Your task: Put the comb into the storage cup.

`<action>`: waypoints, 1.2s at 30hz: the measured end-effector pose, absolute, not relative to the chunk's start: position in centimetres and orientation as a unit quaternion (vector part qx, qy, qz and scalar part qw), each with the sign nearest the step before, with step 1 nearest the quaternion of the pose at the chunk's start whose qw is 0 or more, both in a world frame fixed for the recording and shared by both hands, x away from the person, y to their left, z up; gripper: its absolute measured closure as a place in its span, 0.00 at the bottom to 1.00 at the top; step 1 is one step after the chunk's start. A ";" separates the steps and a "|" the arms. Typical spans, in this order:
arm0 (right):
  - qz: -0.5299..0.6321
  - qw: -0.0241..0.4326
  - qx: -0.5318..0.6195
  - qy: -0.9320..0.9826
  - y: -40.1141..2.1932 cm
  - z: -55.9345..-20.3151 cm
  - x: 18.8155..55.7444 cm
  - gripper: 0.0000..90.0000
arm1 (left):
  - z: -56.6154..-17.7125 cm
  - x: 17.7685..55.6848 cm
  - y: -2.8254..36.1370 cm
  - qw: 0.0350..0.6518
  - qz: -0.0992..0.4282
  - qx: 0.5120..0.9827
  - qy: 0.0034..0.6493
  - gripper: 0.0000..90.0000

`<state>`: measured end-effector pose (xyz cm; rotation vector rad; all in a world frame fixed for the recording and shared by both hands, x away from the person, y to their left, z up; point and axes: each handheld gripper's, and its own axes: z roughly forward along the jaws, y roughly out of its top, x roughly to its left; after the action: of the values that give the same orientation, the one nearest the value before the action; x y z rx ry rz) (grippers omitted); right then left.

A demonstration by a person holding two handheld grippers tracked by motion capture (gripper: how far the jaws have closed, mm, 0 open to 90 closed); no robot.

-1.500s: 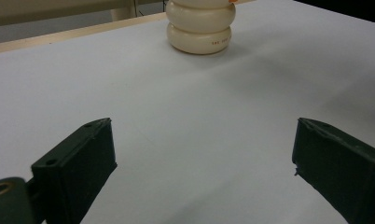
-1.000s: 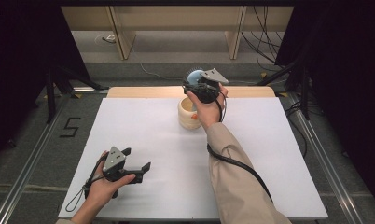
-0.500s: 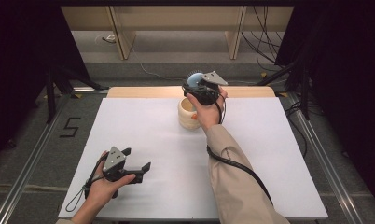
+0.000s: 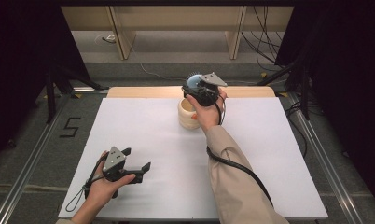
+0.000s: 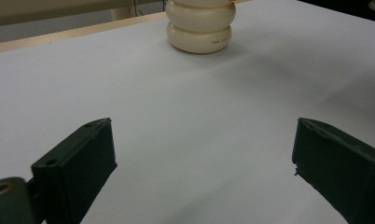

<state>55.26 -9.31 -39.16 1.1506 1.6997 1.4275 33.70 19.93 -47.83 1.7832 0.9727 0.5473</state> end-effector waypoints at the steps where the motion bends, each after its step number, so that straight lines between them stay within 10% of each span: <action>1: 0.541 0.315 0.436 0.646 -9.3 -39.2 55.3 0.23 | -47.8 33.7 19.9 0.496 0.226 0.736 0.401 0.06; 23: 0.546 0.307 0.436 0.646 -9.7 -39.4 55.1 0.23 | -47.9 33.7 19.9 0.496 0.225 0.737 0.401 0.06; 36: 0.556 0.276 0.441 0.648 -10.6 -39.6 54.8 0.05 | -47.9 33.7 19.8 0.495 0.223 0.738 0.400 0.06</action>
<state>54.83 -10.55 -39.58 1.1844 1.7414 1.4928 33.73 19.82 -47.94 1.7881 0.9703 0.5416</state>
